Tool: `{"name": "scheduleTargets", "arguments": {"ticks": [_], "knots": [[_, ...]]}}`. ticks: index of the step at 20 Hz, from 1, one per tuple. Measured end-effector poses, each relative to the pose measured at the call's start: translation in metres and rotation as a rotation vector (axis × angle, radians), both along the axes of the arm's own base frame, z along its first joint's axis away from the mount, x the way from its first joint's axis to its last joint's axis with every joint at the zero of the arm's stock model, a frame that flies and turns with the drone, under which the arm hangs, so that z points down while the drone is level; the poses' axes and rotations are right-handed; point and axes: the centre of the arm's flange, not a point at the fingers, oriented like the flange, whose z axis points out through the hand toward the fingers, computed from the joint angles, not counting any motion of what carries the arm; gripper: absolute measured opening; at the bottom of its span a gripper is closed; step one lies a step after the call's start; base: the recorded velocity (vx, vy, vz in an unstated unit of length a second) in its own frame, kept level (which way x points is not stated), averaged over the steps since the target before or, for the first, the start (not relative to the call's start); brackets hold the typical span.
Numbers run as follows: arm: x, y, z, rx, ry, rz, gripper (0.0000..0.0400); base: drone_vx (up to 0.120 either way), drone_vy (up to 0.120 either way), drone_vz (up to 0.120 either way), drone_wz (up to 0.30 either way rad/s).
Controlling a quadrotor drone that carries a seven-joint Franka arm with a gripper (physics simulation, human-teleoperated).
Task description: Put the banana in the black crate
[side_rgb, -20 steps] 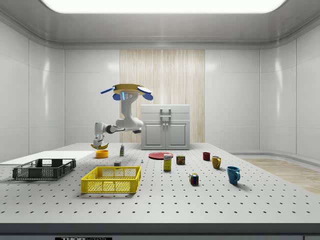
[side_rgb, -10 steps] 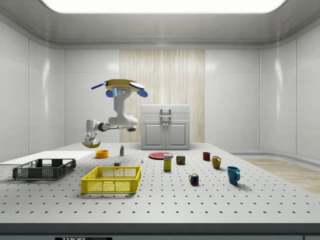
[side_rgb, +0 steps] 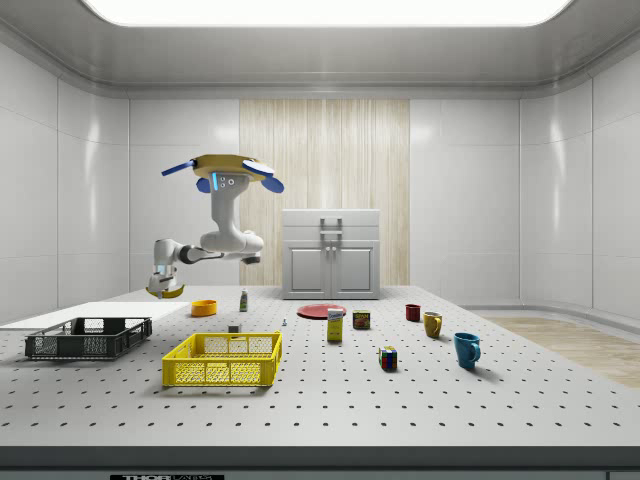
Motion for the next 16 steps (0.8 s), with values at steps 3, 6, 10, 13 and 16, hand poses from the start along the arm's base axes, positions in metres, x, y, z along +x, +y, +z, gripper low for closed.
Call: {"name": "scheduleTargets", "arguments": {"ticks": [3, 6, 10, 13, 16], "knots": [[0.0000, 0.0000, 0.0000, 0.000, 0.000, 0.000, 0.0190, 0.120, 0.120, 0.000, 0.000], [0.0000, 0.0000, 0.0000, 0.000, 0.000, 0.000, 0.0190, 0.120, 0.120, 0.000, 0.000], [0.0000, 0.0000, 0.0000, 0.000, 0.000, 0.000, 0.0190, 0.120, 0.120, 0.000, 0.000], [0.0000, 0.0000, 0.0000, 0.000, 0.000, 0.000, 0.0190, 0.120, 0.120, 0.000, 0.000], [0.0000, 0.0000, 0.0000, 0.000, 0.000, 0.000, 0.0190, 0.120, 0.120, 0.000, 0.000]]}}
